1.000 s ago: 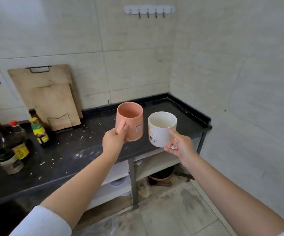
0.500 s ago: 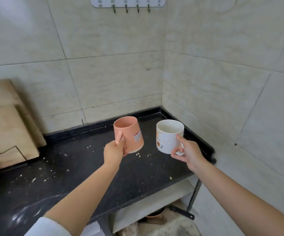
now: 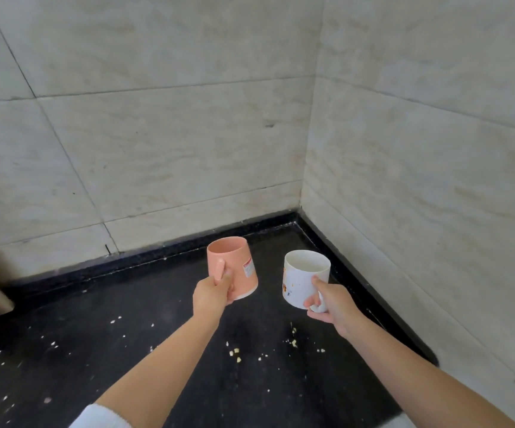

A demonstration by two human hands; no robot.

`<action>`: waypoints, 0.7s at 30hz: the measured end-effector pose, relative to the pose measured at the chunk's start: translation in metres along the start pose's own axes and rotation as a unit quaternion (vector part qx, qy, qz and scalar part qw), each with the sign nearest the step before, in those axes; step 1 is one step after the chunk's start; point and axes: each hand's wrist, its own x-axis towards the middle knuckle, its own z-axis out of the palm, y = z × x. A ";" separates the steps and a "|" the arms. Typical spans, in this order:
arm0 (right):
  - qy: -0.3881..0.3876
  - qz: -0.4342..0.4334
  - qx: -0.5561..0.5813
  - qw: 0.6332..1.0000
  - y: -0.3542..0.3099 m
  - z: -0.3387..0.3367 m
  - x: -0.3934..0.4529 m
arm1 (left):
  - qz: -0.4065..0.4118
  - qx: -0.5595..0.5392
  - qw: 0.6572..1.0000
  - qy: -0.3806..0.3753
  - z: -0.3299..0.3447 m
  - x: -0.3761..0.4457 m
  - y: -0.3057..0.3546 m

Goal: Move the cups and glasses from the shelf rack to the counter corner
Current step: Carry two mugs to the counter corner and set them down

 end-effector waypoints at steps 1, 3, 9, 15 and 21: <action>0.004 0.007 -0.008 1.000 -0.005 0.004 0.019 | -0.004 0.013 1.000 -0.007 0.008 0.017 0.003; 0.005 0.014 -0.027 1.000 -0.012 0.007 0.053 | -0.014 0.034 0.999 -0.016 0.022 0.043 0.006; 0.028 0.028 -0.060 0.997 -0.028 0.017 0.137 | -0.027 0.106 0.993 -0.043 0.066 0.111 0.005; 0.028 0.028 -0.059 0.997 -0.045 0.034 0.205 | -0.045 0.138 0.988 -0.047 0.097 0.157 0.000; 0.011 0.016 -0.074 0.997 -0.053 0.039 0.244 | -0.039 0.124 0.990 -0.049 0.117 0.186 -0.008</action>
